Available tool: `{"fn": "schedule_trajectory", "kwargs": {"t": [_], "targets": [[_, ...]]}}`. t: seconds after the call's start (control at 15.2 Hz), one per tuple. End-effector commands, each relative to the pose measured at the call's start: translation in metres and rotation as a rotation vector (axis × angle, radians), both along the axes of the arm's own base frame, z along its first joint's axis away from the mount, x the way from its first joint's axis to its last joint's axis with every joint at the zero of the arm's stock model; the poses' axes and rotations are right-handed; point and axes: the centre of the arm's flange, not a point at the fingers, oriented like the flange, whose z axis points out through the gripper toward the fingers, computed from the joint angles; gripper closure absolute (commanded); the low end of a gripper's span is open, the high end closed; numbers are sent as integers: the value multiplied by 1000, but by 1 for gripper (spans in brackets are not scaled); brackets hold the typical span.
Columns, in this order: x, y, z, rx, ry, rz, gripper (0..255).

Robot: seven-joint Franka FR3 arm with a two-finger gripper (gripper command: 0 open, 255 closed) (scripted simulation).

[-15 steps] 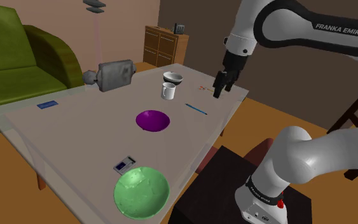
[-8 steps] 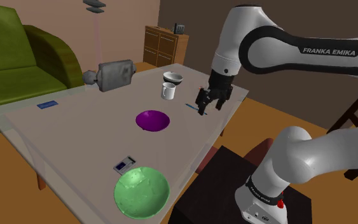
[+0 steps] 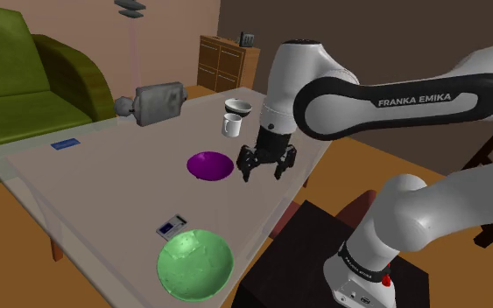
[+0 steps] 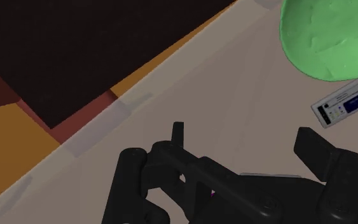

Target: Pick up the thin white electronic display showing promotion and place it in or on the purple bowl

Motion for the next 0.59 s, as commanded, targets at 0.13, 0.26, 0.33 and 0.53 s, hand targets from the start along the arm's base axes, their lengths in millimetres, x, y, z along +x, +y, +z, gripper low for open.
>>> {"fn": "schedule_trajectory", "kwargs": {"t": [0.13,0.26,0.33,0.53], "targets": [[19,38,-34,12,-6,-149,0],[31,54,-50,17,-8,-221,0],[38,62,-58,20,-9,-257,0],[59,85,-82,28,-13,-365,0]]}}
